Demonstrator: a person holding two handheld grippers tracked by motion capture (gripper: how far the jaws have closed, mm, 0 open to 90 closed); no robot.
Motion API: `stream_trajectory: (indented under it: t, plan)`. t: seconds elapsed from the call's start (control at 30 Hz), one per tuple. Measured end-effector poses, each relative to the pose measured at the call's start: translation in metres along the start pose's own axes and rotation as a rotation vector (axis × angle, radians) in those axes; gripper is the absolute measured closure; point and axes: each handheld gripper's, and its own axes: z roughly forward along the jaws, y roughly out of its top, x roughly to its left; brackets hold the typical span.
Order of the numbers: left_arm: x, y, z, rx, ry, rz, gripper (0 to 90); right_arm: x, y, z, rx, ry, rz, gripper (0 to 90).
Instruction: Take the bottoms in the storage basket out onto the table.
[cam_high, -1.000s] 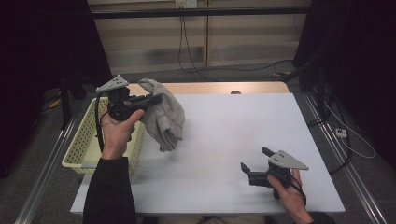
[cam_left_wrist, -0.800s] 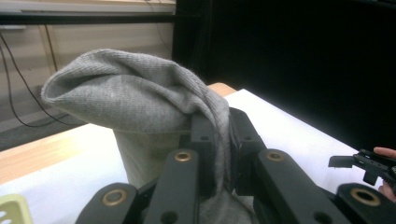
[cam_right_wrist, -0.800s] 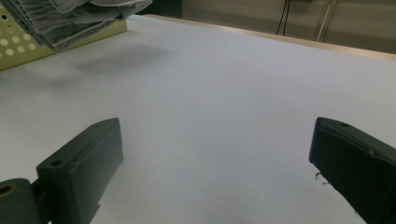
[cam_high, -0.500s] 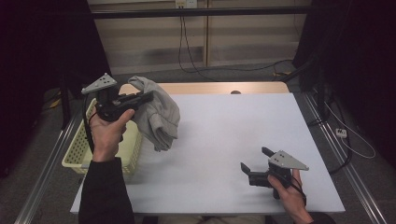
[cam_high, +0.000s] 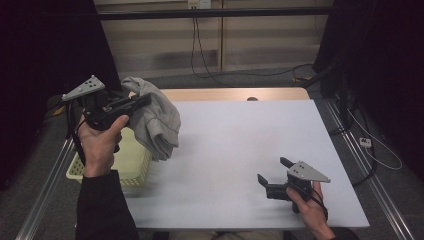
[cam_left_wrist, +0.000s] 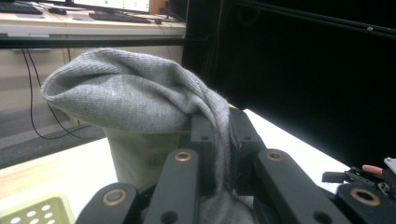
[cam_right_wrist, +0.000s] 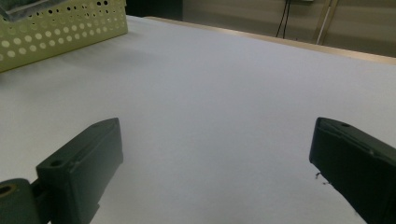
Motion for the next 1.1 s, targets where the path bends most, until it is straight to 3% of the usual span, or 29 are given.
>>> stream_trajectory:
  t: [0.43,1.1]
  plan:
    - [-0.002,0.027,-0.012,0.006,0.018,0.038,83.1,-0.001,0.0,0.0,-0.001,0.002,0.001,2.6]
    - [0.018,0.037,-0.038,-0.003,0.097,0.038,83.0,-0.001,0.0,0.0,-0.001,-0.001,0.004,2.6]
